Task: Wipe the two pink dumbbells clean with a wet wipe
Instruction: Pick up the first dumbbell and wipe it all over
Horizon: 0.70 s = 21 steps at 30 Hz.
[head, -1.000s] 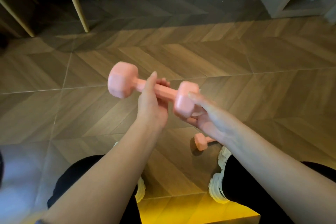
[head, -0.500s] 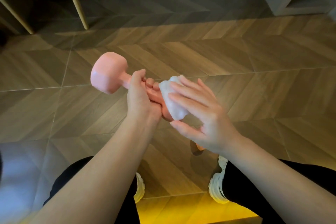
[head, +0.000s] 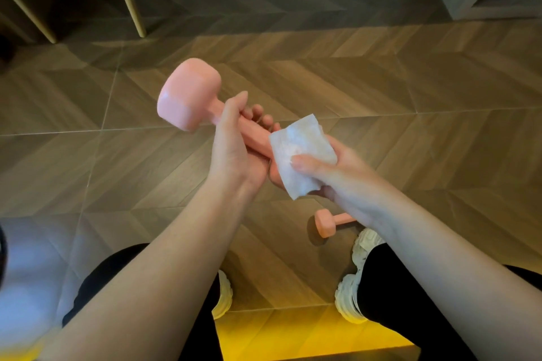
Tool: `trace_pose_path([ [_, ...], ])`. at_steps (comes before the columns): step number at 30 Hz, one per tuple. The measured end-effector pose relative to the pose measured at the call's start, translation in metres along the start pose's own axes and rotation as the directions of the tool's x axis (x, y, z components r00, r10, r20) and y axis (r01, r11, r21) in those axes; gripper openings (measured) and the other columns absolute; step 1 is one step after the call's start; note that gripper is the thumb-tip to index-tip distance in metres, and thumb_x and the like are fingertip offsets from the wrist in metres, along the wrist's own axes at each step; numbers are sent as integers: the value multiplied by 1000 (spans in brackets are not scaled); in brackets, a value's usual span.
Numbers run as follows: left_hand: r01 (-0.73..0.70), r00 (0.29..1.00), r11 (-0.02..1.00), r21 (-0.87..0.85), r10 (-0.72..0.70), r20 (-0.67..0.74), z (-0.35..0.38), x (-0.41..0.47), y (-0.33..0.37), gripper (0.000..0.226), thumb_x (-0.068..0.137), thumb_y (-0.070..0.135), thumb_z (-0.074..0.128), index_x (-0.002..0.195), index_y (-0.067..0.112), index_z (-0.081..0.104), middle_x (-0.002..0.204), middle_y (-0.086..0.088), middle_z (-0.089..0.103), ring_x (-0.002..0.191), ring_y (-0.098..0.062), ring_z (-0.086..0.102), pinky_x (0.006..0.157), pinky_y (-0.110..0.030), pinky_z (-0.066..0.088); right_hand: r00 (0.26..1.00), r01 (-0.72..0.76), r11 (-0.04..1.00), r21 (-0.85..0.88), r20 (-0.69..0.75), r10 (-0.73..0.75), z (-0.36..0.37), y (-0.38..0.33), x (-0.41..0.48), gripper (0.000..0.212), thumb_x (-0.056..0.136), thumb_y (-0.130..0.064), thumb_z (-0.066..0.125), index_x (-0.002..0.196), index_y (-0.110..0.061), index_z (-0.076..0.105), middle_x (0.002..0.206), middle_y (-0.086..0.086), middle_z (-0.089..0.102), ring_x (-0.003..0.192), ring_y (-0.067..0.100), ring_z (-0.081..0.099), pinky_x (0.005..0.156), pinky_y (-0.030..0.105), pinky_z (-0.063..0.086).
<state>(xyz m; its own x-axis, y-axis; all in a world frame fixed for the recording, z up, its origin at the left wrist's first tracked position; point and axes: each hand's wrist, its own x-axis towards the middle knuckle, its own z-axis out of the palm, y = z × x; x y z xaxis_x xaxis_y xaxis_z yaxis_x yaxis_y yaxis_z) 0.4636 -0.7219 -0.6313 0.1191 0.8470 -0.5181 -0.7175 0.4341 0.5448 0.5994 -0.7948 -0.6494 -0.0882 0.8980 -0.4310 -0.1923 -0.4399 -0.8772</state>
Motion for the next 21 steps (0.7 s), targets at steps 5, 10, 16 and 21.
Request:
trace_pose_path([
  [5, -44, 999, 998, -43, 42, -33, 4, 4, 7, 34, 93, 19, 61, 61, 18, 48, 55, 4, 51, 49, -9, 52, 56, -24, 50, 994, 20, 996, 92, 105, -30, -7, 0, 3, 54, 74, -16, 76, 125, -21, 62, 104, -5, 72, 98, 12, 69, 74, 26, 55],
  [10, -29, 986, 998, -60, 19, -164, -3, 8, 10, 35, 93, 16, 51, 64, 21, 33, 47, 8, 26, 38, -9, 27, 43, -20, 32, 999, -29, 999, 41, 19, 29, 9, 13, 6, 63, 69, -41, 80, 127, -31, 57, 109, -6, 72, 96, 13, 69, 75, 30, 55],
  [16, -46, 984, 998, -42, 38, -171, -6, 9, 12, 31, 93, 16, 53, 68, 21, 34, 48, 8, 26, 39, -9, 26, 42, -20, 31, 991, -102, 991, 82, 96, 94, 9, 11, 5, 62, 75, -40, 74, 132, -28, 53, 111, -5, 71, 95, 12, 69, 80, 36, 57],
  [21, 13, 991, 998, -64, -21, -132, -4, 8, 5, 34, 93, 17, 55, 66, 20, 35, 48, 7, 28, 38, -9, 27, 42, -20, 31, 997, -13, 1000, 2, -73, 13, 18, 19, 4, 58, 74, -53, 72, 125, -30, 56, 103, -7, 73, 90, 9, 69, 73, 26, 55],
])
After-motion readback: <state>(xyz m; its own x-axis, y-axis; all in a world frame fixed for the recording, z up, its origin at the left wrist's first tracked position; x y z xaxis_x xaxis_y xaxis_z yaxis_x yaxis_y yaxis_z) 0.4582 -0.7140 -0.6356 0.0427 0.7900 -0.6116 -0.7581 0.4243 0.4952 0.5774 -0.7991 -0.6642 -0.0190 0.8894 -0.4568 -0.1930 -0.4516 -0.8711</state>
